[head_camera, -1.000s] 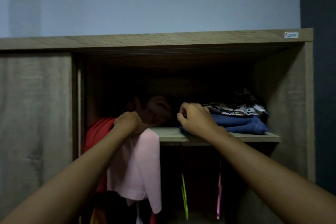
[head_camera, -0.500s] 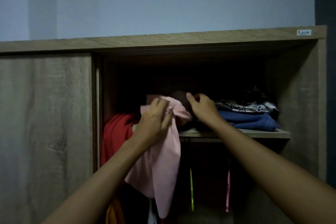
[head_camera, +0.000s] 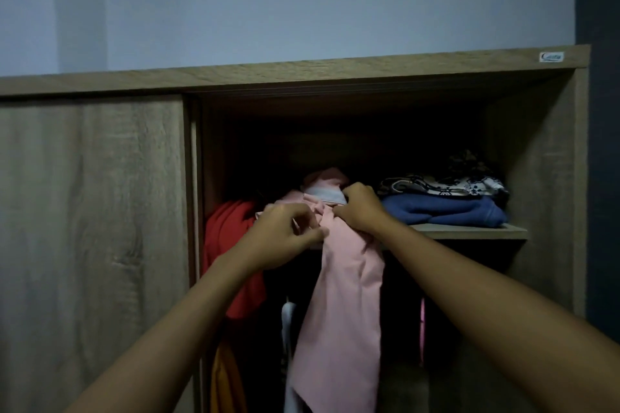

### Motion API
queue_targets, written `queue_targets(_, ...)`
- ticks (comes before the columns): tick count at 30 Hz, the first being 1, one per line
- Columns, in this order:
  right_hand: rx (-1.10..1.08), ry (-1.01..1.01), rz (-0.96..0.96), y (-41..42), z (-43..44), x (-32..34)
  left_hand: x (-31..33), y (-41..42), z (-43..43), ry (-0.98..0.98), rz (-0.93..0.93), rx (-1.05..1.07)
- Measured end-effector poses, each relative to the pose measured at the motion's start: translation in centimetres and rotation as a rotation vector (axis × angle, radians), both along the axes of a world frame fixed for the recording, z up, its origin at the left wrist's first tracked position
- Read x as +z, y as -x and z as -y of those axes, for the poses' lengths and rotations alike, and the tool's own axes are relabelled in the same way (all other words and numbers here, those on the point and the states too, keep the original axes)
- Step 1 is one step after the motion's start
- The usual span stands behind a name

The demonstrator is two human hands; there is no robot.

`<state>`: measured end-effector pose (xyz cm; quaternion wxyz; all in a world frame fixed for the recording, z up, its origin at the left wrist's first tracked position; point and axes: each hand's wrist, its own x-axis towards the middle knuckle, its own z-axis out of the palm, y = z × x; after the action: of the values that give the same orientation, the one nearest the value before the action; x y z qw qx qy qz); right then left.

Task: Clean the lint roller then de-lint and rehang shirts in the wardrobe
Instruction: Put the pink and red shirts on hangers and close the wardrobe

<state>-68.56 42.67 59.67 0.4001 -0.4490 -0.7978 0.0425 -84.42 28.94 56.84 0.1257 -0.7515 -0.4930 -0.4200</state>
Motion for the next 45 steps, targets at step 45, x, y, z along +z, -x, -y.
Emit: queue_targets(45,0.582,0.426,0.038,-10.5,15.5,-6.0,-1.6,-3.4,9.9,0.511,0.646,-0.217)
